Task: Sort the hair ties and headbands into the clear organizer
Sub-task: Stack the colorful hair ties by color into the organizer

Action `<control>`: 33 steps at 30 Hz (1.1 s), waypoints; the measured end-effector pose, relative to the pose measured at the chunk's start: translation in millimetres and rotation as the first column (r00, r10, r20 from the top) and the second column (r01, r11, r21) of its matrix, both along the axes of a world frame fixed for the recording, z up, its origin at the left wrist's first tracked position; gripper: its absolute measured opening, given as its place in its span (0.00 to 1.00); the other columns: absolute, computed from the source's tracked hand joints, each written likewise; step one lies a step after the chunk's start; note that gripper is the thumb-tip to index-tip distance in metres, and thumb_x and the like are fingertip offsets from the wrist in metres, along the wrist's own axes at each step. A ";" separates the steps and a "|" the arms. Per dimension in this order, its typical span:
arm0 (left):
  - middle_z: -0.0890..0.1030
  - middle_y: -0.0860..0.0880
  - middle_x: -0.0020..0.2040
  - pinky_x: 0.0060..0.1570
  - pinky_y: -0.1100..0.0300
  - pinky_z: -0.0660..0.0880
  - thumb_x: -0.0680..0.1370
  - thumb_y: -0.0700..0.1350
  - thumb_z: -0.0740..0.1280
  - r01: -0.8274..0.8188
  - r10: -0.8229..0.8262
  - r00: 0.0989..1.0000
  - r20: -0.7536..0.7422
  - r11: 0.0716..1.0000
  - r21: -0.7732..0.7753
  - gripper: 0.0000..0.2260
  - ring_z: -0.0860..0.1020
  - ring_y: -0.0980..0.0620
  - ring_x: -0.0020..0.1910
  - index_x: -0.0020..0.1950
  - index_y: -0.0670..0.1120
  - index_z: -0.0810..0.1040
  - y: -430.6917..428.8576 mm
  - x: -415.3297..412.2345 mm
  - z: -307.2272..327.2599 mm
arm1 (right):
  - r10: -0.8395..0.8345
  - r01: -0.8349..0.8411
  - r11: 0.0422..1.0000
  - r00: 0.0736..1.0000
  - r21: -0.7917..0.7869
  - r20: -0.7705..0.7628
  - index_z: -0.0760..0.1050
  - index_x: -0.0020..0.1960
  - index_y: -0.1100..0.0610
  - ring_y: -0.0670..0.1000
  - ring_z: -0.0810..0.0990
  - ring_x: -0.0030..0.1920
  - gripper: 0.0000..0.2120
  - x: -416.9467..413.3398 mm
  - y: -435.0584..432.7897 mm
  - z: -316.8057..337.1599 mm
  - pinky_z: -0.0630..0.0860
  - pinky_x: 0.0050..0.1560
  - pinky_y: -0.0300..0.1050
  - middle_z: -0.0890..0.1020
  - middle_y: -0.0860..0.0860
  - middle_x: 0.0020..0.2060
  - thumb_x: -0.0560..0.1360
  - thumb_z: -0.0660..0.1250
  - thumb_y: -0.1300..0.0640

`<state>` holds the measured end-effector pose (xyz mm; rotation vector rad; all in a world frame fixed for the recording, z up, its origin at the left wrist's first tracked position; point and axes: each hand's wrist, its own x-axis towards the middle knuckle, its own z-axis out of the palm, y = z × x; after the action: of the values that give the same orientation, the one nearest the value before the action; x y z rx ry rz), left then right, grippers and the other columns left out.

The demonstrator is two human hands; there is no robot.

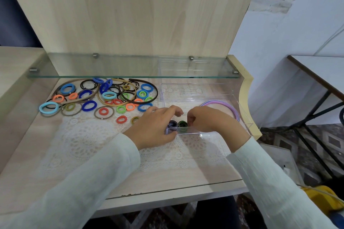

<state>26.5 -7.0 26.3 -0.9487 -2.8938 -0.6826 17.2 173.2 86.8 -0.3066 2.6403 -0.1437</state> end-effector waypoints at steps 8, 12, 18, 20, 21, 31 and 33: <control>0.52 0.56 0.80 0.77 0.55 0.45 0.77 0.60 0.63 -0.041 0.040 0.995 -0.089 0.999 -0.018 0.30 0.44 0.56 0.79 0.77 0.56 0.58 -12.5 4.0 -18.6 | 0.047 -0.044 0.998 0.995 0.037 -0.082 0.74 0.55 0.51 0.52 0.74 0.48 0.10 1.8 1.9 -8.3 0.75 0.53 0.49 0.74 0.47 0.46 0.77 0.57 0.61; 0.40 0.58 0.80 0.77 0.54 0.42 0.78 0.63 0.60 -0.046 0.042 0.997 -0.068 0.997 -0.061 0.34 0.38 0.58 0.78 0.80 0.56 0.50 -15.2 4.7 -25.1 | 0.041 -0.041 0.999 0.997 -0.005 -0.071 0.72 0.49 0.50 0.51 0.74 0.48 0.05 0.5 4.4 -9.3 0.75 0.54 0.50 0.74 0.46 0.46 0.77 0.60 0.59; 0.37 0.60 0.79 0.76 0.56 0.40 0.78 0.64 0.54 -0.097 0.096 0.995 -0.015 0.994 -0.048 0.35 0.37 0.60 0.77 0.80 0.57 0.42 -25.3 13.7 -29.9 | -0.031 0.027 0.998 0.996 -0.051 -0.082 0.73 0.47 0.49 0.50 0.76 0.47 0.08 -2.3 8.2 -12.4 0.75 0.50 0.46 0.77 0.45 0.46 0.75 0.60 0.61; 0.42 0.59 0.80 0.77 0.54 0.42 0.78 0.62 0.49 -0.125 0.124 0.992 -0.018 0.991 -0.039 0.32 0.40 0.60 0.78 0.80 0.56 0.43 -30.5 16.8 -30.2 | -0.108 0.091 0.985 0.987 -0.144 -0.115 0.75 0.48 0.51 0.51 0.76 0.47 0.12 -3.3 7.0 -14.4 0.73 0.47 0.44 0.77 0.47 0.47 0.75 0.57 0.65; 0.45 0.59 0.80 0.77 0.53 0.44 0.77 0.60 0.47 -0.142 0.141 0.990 -0.023 0.989 -0.030 0.32 0.42 0.59 0.79 0.80 0.56 0.45 -33.5 18.4 -30.2 | -0.163 0.130 0.967 0.977 -0.221 -0.139 0.75 0.48 0.53 0.51 0.76 0.47 0.13 -3.5 5.0 -15.7 0.72 0.46 0.43 0.76 0.48 0.47 0.75 0.57 0.67; 0.73 0.53 0.69 0.67 0.52 0.63 0.75 0.49 0.52 -0.462 0.447 0.868 -0.216 0.886 -0.022 0.24 0.69 0.53 0.69 0.71 0.53 0.70 -78.7 23.0 -26.6 | -0.444 -0.089 0.698 0.726 -0.711 -0.526 0.75 0.51 0.57 0.49 0.75 0.47 0.07 4.3 -67.9 -26.5 0.72 0.46 0.42 0.75 0.49 0.49 0.73 0.64 0.64; 0.73 0.52 0.69 0.67 0.50 0.64 0.76 0.50 0.53 -0.535 0.515 0.827 -0.224 0.844 -0.038 0.23 0.69 0.51 0.69 0.70 0.53 0.71 -93.0 21.0 -27.0 | -0.391 -0.149 0.707 0.732 -0.691 -0.558 0.76 0.52 0.57 0.50 0.75 0.48 0.08 3.3 -82.6 -30.6 0.73 0.48 0.43 0.75 0.49 0.49 0.74 0.65 0.63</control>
<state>47.5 -100.0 -0.7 -0.1670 -2.8103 -0.3686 20.6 90.5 56.1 -0.4845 3.2071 -1.3762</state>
